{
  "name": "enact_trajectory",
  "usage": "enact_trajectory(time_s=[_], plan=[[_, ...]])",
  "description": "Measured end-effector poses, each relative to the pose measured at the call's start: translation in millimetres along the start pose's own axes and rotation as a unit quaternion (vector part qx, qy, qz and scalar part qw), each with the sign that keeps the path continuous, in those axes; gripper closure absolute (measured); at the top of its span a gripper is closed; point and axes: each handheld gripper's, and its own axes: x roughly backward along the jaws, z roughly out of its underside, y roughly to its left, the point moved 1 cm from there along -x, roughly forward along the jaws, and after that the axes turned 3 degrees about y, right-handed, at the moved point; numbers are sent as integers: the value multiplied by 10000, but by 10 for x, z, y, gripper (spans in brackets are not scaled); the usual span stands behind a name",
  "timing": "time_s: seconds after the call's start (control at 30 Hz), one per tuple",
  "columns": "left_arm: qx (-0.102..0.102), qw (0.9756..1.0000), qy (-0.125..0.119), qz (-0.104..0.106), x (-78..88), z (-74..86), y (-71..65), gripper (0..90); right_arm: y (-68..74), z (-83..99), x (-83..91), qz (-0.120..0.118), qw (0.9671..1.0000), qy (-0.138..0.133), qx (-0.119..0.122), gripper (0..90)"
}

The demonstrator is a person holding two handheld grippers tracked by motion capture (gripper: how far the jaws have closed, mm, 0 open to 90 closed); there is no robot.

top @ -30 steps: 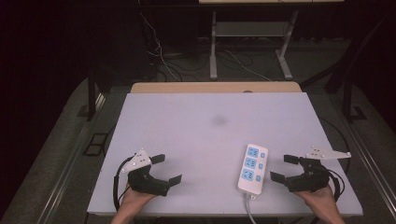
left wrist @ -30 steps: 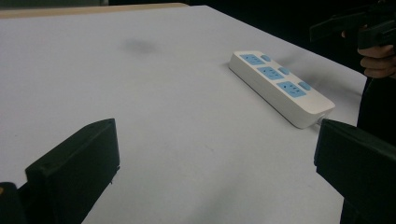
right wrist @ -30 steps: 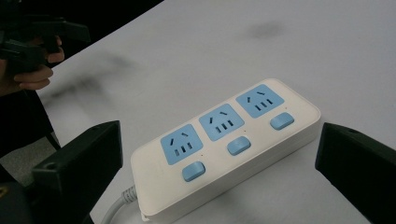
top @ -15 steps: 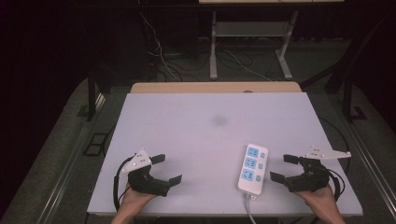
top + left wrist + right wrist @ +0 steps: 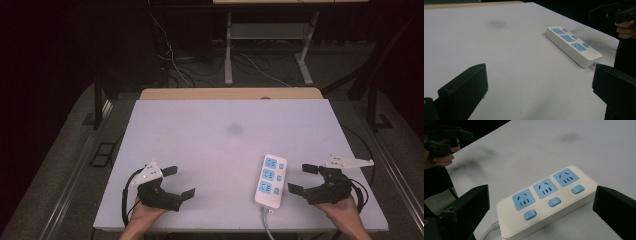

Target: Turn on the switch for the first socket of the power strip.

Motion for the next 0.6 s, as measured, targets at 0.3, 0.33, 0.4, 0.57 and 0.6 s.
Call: enact_trajectory(time_s=[0.3,0.33,0.4,0.57,0.6], plan=[[6,10000,5,-23,-4,3,-2,0,20,-56,-40,-52,9999,120,108,4],[7,10000,6,-25,-5,3,-1,0,24,-64,-47,-55,9998,137,122,4],[13,10000,9,-26,-6,3,-1,0,32,-83,-62,-66,9997,164,159,4],[13,10000,13,-21,-7,4,-5,0,66,-139,-105,-104,9992,274,265,4],[15,10000,16,-19,-8,5,-4,0,72,-148,-117,-115,9991,289,297,4]])
